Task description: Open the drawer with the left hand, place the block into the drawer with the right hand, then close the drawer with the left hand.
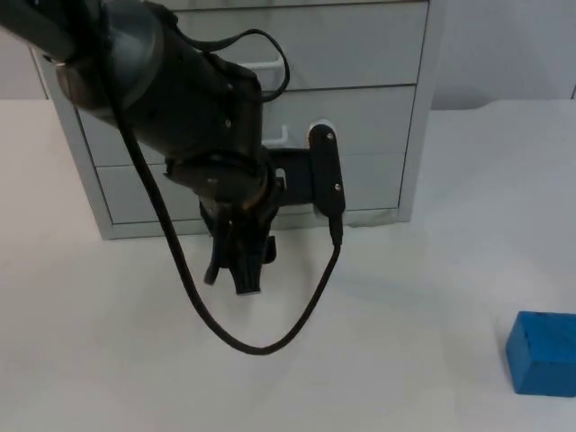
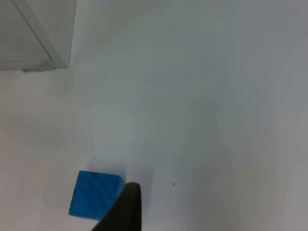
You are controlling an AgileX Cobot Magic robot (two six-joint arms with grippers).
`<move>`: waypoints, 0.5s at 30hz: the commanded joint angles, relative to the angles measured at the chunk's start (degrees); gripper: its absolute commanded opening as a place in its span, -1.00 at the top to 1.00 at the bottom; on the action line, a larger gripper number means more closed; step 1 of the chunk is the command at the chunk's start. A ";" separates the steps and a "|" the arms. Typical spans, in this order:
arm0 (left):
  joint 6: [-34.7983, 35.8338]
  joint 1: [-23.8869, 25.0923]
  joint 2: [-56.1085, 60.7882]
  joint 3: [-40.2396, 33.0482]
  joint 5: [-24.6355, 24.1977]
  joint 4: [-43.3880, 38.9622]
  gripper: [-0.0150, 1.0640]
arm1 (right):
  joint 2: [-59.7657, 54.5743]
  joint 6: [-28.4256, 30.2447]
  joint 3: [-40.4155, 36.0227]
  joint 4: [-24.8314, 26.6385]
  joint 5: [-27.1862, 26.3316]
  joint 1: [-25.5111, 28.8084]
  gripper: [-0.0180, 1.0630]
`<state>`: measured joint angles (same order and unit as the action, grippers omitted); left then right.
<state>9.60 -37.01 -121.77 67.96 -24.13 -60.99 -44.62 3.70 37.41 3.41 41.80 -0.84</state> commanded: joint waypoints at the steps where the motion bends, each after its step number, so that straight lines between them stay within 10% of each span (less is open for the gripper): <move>1: 0.83 0.45 0.01 0.32 1.58 -0.36 -0.21 | 0.20 0.02 -0.22 0.14 -1.13 0.34 -0.98; 15: 0.86 0.45 -3.78 0.32 3.03 -0.78 -0.12 | 0.20 0.02 -0.22 0.14 -1.30 0.34 -0.98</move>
<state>10.04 -36.88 -123.11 68.19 -21.95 -62.12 -44.62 3.70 37.41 3.41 41.06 -0.84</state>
